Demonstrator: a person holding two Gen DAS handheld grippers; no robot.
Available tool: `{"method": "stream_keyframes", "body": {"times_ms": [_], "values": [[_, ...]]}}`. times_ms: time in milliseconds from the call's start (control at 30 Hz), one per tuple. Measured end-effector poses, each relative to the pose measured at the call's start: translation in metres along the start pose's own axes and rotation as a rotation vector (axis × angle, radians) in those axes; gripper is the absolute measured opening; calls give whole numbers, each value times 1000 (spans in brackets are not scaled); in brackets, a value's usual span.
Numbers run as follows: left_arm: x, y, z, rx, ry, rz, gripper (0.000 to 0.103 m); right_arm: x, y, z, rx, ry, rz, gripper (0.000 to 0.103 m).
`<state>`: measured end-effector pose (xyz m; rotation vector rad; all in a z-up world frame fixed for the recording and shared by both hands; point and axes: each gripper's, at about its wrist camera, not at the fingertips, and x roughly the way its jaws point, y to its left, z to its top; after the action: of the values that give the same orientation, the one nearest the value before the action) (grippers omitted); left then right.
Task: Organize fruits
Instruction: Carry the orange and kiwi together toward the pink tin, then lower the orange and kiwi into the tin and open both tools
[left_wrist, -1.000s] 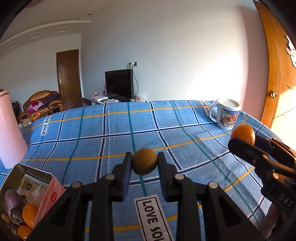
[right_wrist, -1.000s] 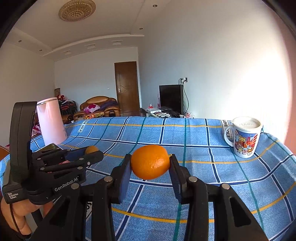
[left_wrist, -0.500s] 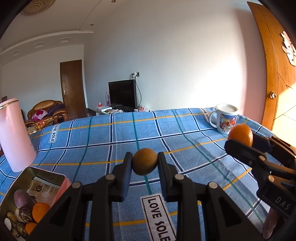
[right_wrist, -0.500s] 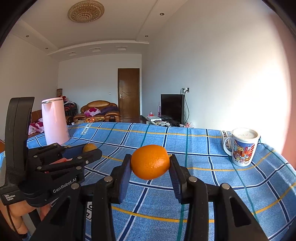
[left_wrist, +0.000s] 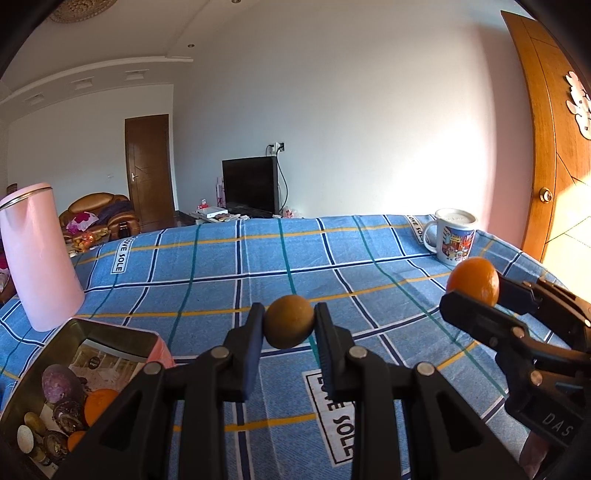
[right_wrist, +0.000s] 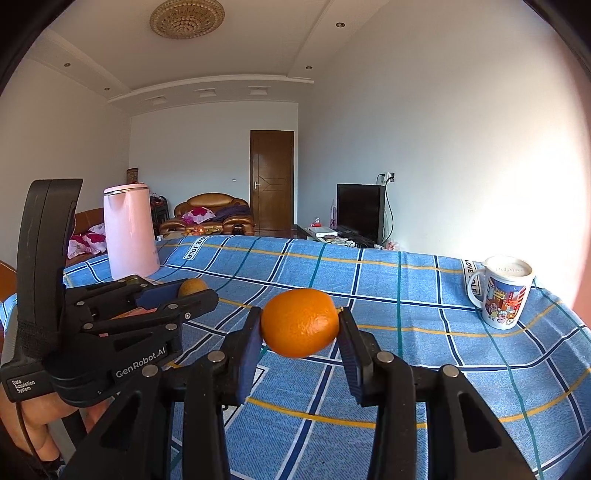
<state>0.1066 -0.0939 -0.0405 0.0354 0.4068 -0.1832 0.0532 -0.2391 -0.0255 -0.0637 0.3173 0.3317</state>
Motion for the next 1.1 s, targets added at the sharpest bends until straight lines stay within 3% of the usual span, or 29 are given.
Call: {"method": "stream_keyframes", "body": {"times_ms": [667,1100], "values": [[-49,63,-5,-62,-6,68,28,2,67,21,-44,-8,153,42],[-77,113,-17,-115,-9,161,28,18,124,39,-104,-6,270,42]]}}
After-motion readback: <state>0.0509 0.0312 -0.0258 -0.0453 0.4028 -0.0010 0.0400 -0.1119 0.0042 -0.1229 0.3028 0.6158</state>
